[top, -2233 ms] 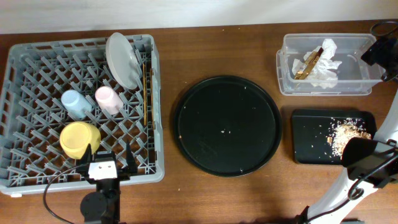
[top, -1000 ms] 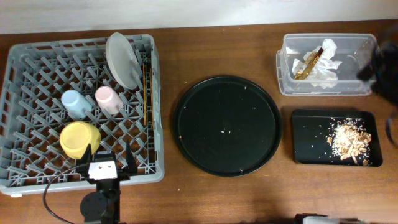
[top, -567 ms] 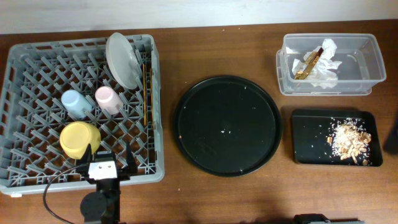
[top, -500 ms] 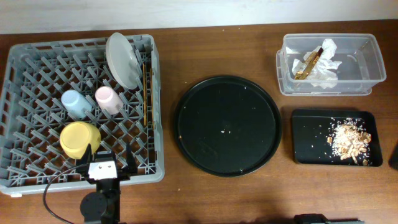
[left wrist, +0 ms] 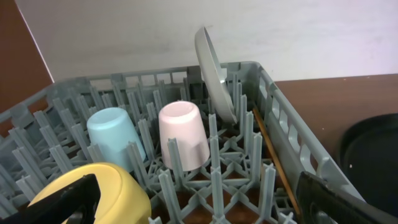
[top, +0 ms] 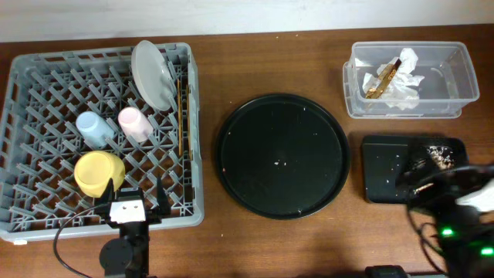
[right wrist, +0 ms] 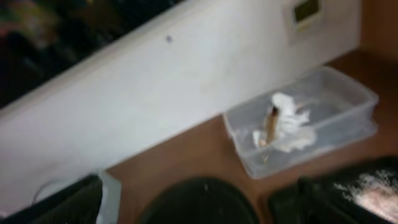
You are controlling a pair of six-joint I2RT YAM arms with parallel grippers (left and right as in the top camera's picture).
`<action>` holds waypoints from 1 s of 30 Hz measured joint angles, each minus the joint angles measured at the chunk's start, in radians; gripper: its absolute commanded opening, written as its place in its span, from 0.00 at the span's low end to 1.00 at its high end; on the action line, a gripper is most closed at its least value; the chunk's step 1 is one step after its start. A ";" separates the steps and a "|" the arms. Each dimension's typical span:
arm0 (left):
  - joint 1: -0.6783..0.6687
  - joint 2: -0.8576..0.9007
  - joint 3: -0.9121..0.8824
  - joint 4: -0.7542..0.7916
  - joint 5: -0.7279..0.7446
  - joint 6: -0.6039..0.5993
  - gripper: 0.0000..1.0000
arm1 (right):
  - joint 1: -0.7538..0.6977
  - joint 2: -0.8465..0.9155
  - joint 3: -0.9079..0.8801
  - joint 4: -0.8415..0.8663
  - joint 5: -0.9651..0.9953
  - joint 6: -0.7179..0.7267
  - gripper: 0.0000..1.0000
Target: Sort waste into correct bins and load items into the dishwasher rack
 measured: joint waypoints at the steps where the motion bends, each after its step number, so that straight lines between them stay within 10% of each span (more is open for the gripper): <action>1: 0.000 0.000 0.000 0.000 0.000 0.000 0.99 | 0.000 -0.048 -0.087 0.063 -0.017 0.000 0.99; 12: 0.000 -0.001 0.000 0.000 0.000 0.000 0.99 | 0.029 -0.316 -0.765 0.673 -0.142 0.003 0.99; 30: 0.000 -0.001 0.000 0.000 0.000 0.000 0.99 | 0.069 -0.453 -1.014 0.791 -0.049 -0.086 0.99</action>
